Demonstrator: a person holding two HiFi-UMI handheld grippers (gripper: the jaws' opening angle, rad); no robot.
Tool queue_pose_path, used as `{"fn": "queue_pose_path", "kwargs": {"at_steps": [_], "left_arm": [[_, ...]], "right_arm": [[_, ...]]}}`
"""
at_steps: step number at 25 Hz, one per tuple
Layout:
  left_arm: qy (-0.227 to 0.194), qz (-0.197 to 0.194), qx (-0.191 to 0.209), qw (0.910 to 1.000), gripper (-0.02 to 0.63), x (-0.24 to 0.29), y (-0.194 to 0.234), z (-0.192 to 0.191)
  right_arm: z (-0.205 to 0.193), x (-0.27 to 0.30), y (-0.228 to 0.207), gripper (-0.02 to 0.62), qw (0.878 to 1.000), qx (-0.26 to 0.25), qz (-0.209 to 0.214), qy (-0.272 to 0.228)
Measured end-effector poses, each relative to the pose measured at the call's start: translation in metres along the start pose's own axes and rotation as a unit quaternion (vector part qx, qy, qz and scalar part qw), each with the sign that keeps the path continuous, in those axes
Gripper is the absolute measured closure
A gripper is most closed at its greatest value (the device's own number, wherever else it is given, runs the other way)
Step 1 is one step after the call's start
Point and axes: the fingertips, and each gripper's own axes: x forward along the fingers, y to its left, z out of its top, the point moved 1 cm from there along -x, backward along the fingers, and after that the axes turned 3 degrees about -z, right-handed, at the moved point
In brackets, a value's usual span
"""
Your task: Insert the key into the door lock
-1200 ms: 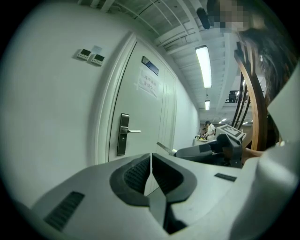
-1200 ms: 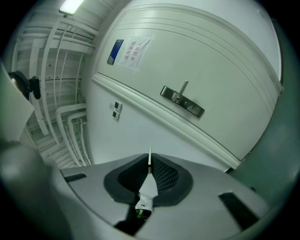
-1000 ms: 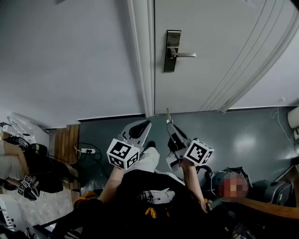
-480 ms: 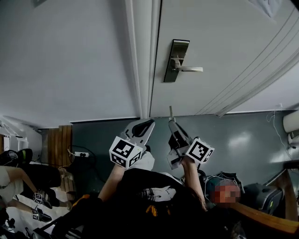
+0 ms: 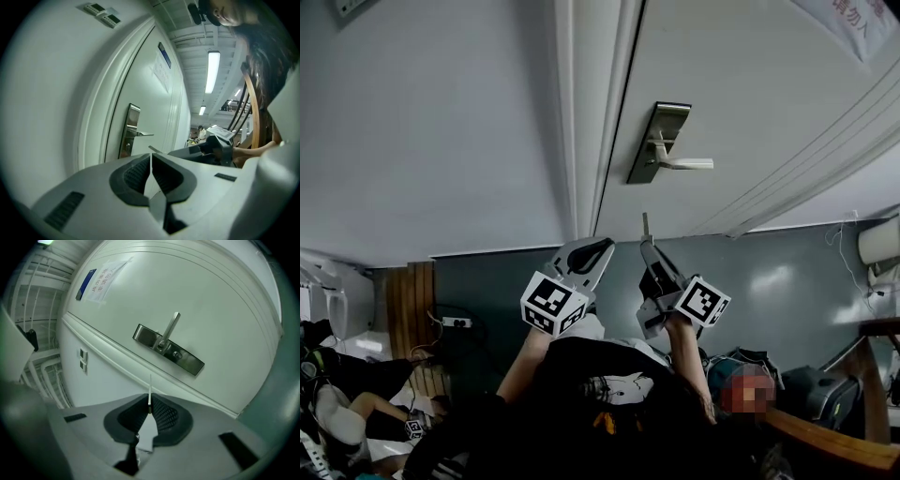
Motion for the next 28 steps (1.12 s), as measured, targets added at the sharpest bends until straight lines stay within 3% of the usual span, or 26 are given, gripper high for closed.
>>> {"fn": "queue_pose_path", "kwargs": {"at_steps": [13,22,28], "left_arm": [[0.014,-0.023,0.008,0.9996,0.591,0.021,0.011,0.001],[0.008,-0.017,0.016,0.9997,0.591,0.038,0.013,0.004],[0.007,-0.011,0.029,0.9995,0.591,0.055,0.018,0.0]], "right_arm": [[0.025,0.022,-0.015,0.574,1.0,-0.004,-0.008,-0.017],[0.046,0.048,-0.05,0.575,0.999,0.033,-0.017,-0.013],[0.055,0.068,-0.071,0.575,0.996,0.086,0.009,-0.02]]}}
